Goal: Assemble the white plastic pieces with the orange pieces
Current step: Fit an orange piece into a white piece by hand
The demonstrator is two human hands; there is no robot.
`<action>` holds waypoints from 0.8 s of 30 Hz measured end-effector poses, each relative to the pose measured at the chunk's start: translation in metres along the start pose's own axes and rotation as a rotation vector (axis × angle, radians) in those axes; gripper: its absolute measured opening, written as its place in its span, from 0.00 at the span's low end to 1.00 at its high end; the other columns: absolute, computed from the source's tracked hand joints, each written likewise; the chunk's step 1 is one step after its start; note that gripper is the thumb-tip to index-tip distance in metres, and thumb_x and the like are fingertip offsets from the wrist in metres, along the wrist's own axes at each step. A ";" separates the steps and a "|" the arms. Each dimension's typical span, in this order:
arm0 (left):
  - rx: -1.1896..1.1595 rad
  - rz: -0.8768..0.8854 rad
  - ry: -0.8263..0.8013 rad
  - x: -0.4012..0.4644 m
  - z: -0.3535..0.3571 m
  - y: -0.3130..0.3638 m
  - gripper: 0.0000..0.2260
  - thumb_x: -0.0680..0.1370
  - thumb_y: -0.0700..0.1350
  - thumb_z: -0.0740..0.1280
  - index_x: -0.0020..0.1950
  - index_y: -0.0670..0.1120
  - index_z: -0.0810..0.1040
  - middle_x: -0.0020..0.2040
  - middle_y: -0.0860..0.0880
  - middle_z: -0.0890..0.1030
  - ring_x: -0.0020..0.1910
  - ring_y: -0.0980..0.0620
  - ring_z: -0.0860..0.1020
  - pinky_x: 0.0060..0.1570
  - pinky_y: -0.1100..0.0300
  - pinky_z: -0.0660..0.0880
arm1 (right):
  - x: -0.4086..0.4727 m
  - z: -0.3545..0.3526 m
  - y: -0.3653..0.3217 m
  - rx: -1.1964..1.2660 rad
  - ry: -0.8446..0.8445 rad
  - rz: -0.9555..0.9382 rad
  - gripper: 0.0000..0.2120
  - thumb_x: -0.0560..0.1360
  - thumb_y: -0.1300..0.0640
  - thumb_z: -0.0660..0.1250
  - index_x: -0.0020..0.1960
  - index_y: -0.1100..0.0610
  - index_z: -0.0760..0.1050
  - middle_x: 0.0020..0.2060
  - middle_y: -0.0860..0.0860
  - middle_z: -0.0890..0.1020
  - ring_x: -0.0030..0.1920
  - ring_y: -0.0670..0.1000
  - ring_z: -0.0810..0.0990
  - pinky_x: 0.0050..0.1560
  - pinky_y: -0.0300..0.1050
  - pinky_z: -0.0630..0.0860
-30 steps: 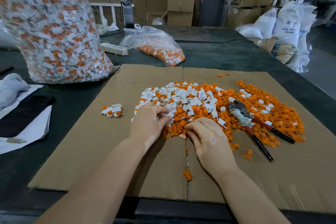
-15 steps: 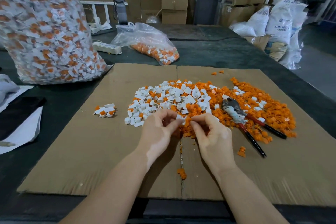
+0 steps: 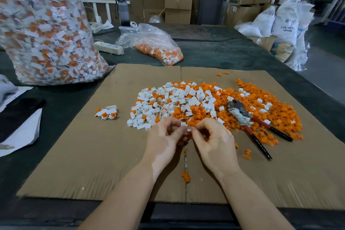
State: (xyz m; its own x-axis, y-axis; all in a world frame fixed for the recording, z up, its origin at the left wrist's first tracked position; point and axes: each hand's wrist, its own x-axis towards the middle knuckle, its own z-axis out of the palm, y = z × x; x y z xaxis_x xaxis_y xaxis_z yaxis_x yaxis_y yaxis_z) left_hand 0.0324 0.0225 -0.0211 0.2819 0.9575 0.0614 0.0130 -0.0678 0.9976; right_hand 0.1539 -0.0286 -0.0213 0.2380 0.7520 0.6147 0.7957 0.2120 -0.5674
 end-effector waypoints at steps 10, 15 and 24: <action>0.160 0.065 0.026 -0.002 -0.001 0.001 0.01 0.76 0.39 0.68 0.45 0.45 0.78 0.36 0.46 0.82 0.35 0.55 0.80 0.38 0.64 0.77 | -0.002 0.002 0.001 -0.113 -0.038 -0.036 0.11 0.68 0.65 0.72 0.32 0.59 0.72 0.27 0.49 0.74 0.31 0.49 0.71 0.35 0.41 0.67; 0.308 0.146 0.003 -0.006 0.000 0.002 0.05 0.76 0.42 0.68 0.42 0.50 0.78 0.35 0.55 0.79 0.35 0.65 0.76 0.35 0.74 0.70 | -0.003 0.004 0.002 -0.119 -0.065 -0.010 0.13 0.68 0.66 0.71 0.30 0.59 0.69 0.26 0.47 0.69 0.30 0.49 0.68 0.36 0.41 0.63; -0.054 -0.027 0.010 -0.004 -0.004 0.004 0.03 0.77 0.37 0.66 0.45 0.43 0.78 0.33 0.46 0.79 0.31 0.56 0.79 0.35 0.65 0.77 | -0.001 0.000 -0.001 -0.003 -0.056 -0.058 0.05 0.71 0.58 0.72 0.39 0.57 0.77 0.32 0.47 0.77 0.35 0.44 0.74 0.38 0.40 0.73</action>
State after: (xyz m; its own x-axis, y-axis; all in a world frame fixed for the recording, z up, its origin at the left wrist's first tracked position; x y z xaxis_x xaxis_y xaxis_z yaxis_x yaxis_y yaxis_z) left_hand 0.0272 0.0193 -0.0169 0.2724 0.9615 0.0348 -0.0314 -0.0273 0.9991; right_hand 0.1523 -0.0297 -0.0215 0.1597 0.7720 0.6152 0.8087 0.2551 -0.5300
